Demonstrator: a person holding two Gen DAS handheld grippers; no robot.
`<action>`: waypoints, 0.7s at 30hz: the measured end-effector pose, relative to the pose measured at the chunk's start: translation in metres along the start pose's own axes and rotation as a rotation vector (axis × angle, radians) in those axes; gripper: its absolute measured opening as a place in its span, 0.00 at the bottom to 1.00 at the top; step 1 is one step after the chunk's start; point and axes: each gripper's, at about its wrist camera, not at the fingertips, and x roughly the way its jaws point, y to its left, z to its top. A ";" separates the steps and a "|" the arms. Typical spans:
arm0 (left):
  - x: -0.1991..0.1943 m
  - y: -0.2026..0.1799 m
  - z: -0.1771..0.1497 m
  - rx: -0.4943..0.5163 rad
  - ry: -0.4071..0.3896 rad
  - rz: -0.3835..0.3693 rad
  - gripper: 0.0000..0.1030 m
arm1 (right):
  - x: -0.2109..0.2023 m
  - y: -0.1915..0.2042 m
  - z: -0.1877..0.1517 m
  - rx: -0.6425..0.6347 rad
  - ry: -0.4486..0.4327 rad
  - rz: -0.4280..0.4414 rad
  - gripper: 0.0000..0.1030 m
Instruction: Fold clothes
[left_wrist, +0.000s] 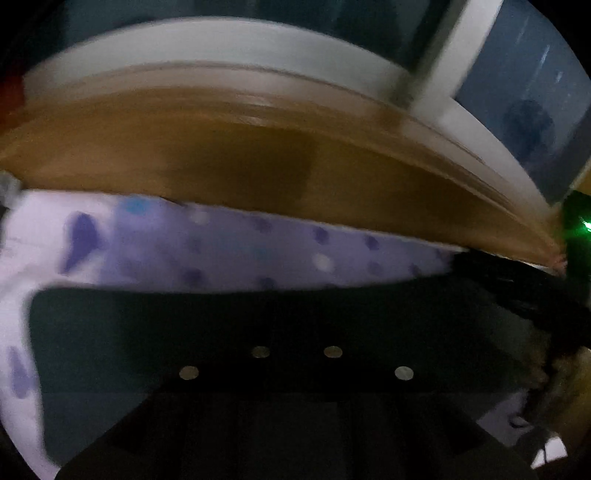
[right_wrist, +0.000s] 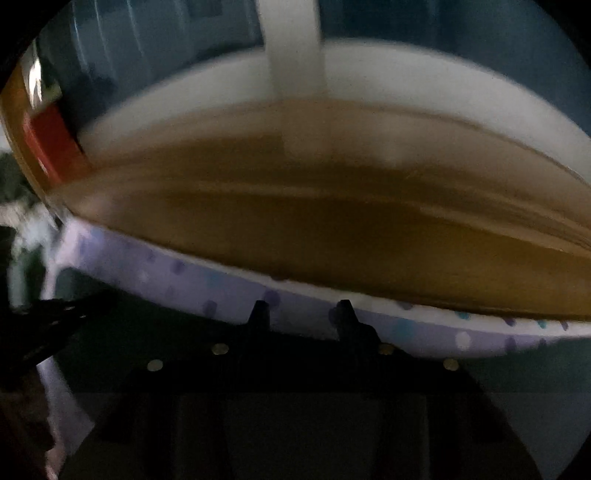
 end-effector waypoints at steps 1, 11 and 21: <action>-0.005 0.002 -0.001 0.001 -0.003 -0.013 0.17 | -0.011 0.000 -0.005 0.001 -0.001 0.021 0.36; 0.000 0.029 0.002 -0.068 -0.015 0.049 0.11 | 0.006 0.070 -0.048 -0.260 0.040 -0.027 0.48; -0.073 -0.017 -0.050 -0.053 -0.008 -0.029 0.25 | -0.108 0.026 -0.079 -0.090 -0.012 0.075 0.50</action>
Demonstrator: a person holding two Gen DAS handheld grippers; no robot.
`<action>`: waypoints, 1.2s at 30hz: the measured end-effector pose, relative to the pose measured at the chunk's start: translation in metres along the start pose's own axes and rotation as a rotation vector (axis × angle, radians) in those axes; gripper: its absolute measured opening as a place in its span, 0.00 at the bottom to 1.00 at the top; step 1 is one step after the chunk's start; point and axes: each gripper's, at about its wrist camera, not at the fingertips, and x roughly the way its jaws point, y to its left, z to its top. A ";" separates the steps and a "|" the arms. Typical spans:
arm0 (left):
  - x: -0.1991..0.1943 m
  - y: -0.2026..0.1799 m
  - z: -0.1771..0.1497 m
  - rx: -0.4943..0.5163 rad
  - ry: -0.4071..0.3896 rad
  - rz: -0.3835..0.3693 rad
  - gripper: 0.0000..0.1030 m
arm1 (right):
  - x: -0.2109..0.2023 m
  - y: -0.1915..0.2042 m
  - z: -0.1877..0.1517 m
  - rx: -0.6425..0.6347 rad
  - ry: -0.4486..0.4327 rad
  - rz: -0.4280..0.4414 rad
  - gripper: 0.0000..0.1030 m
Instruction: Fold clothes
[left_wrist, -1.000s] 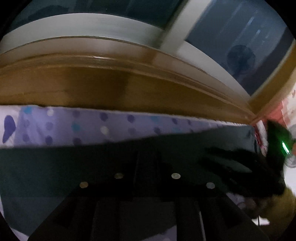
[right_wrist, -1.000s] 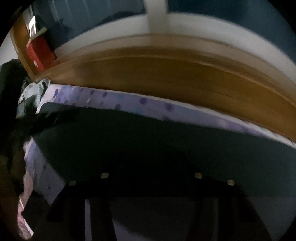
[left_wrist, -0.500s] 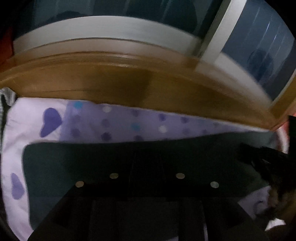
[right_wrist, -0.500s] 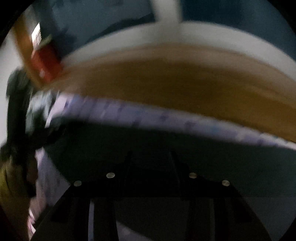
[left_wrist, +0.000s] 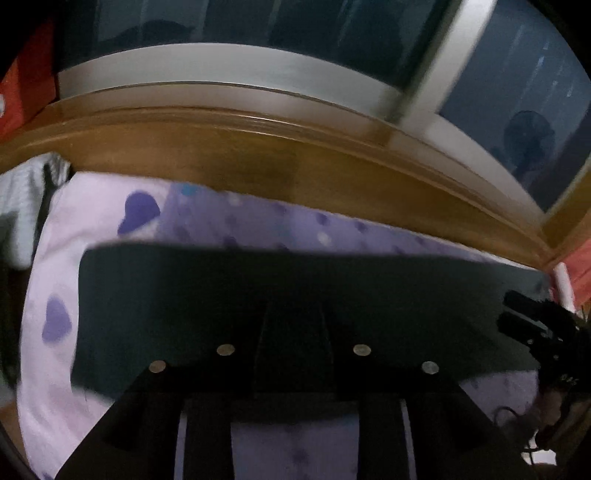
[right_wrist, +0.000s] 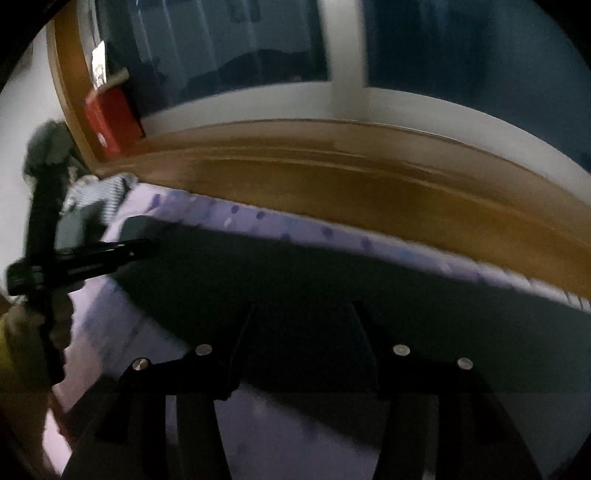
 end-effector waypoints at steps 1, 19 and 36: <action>-0.008 -0.005 -0.006 -0.007 -0.002 -0.007 0.26 | -0.017 -0.008 -0.010 0.023 -0.010 0.003 0.50; -0.082 -0.053 -0.103 0.167 0.137 0.170 0.32 | -0.165 -0.003 -0.198 0.204 -0.074 -0.006 0.60; -0.073 0.046 -0.088 0.483 0.266 -0.177 0.32 | -0.102 0.181 -0.187 0.373 -0.118 -0.200 0.60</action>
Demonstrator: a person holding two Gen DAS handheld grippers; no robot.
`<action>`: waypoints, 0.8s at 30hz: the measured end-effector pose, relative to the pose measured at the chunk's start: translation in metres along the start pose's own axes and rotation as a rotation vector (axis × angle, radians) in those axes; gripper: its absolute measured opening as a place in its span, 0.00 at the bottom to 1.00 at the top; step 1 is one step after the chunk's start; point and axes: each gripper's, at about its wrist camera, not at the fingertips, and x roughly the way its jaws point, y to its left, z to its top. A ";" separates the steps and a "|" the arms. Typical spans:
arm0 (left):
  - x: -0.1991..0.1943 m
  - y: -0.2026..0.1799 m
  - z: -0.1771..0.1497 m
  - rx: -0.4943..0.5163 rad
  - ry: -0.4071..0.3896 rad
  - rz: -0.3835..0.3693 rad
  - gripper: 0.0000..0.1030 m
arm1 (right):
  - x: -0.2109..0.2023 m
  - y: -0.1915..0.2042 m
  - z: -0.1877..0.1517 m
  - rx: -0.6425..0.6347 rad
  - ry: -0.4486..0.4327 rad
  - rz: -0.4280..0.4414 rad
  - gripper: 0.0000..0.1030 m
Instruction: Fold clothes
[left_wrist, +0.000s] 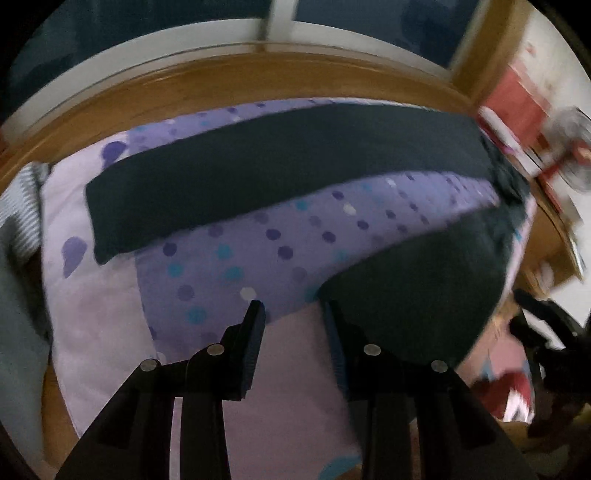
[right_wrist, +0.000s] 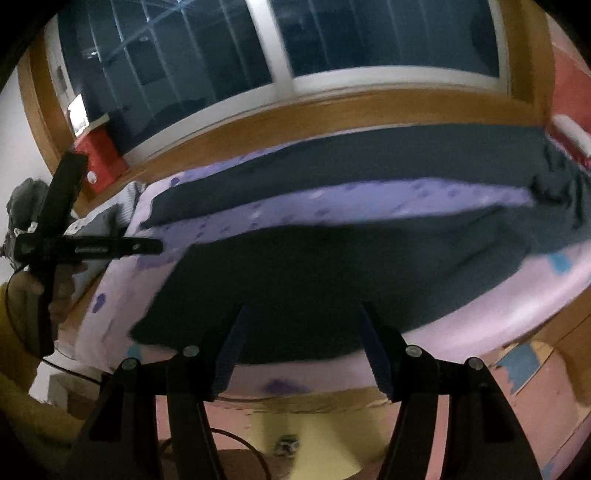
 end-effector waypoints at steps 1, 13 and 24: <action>0.000 0.002 -0.001 0.024 0.007 -0.022 0.32 | 0.004 0.016 -0.004 -0.010 0.019 0.003 0.60; 0.023 0.000 0.013 0.182 0.039 -0.187 0.33 | 0.037 0.130 -0.018 -0.245 0.030 -0.067 0.60; 0.064 -0.023 0.032 0.429 0.117 -0.336 0.47 | 0.082 0.165 -0.027 -0.166 -0.024 -0.322 0.64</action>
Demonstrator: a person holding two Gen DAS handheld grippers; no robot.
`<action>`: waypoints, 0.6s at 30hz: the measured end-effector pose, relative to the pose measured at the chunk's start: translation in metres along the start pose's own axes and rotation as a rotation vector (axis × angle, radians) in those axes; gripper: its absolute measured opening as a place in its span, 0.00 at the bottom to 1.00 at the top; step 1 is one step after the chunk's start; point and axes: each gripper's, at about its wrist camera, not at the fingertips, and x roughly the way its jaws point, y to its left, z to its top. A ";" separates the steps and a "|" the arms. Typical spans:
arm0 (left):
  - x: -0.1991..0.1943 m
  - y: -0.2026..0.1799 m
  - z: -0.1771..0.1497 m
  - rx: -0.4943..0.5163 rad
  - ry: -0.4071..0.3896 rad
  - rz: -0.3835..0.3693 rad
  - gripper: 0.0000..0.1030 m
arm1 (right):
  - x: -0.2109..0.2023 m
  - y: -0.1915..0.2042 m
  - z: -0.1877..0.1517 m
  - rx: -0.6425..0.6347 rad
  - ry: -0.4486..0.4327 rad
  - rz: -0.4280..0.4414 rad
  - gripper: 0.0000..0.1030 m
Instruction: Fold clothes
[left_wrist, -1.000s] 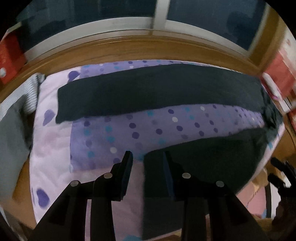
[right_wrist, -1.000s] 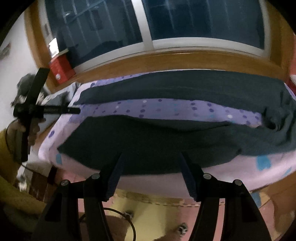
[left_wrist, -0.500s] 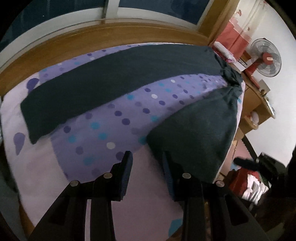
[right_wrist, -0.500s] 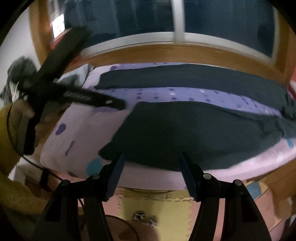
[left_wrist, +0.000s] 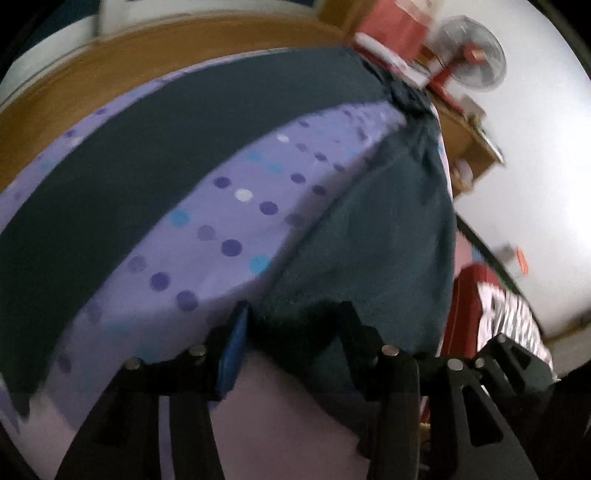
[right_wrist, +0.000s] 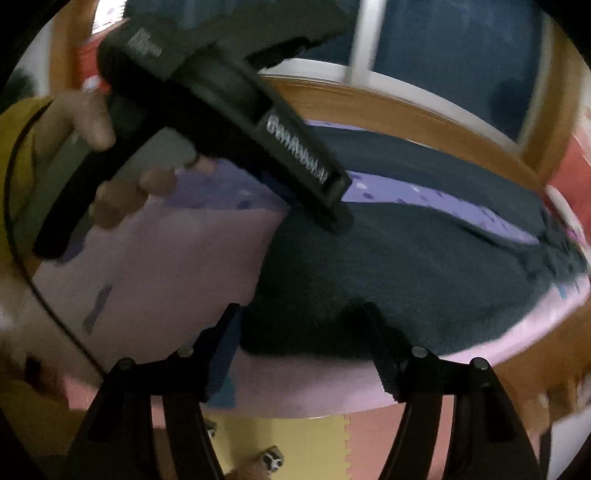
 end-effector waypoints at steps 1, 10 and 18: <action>0.002 -0.001 0.003 0.019 0.007 -0.008 0.47 | 0.002 0.002 0.001 0.036 0.002 -0.025 0.64; -0.015 -0.011 0.013 0.022 -0.062 -0.122 0.08 | -0.017 -0.015 0.023 0.298 -0.020 -0.162 0.17; -0.133 -0.040 -0.011 0.121 -0.268 -0.102 0.05 | -0.129 -0.014 0.047 0.376 -0.238 -0.139 0.17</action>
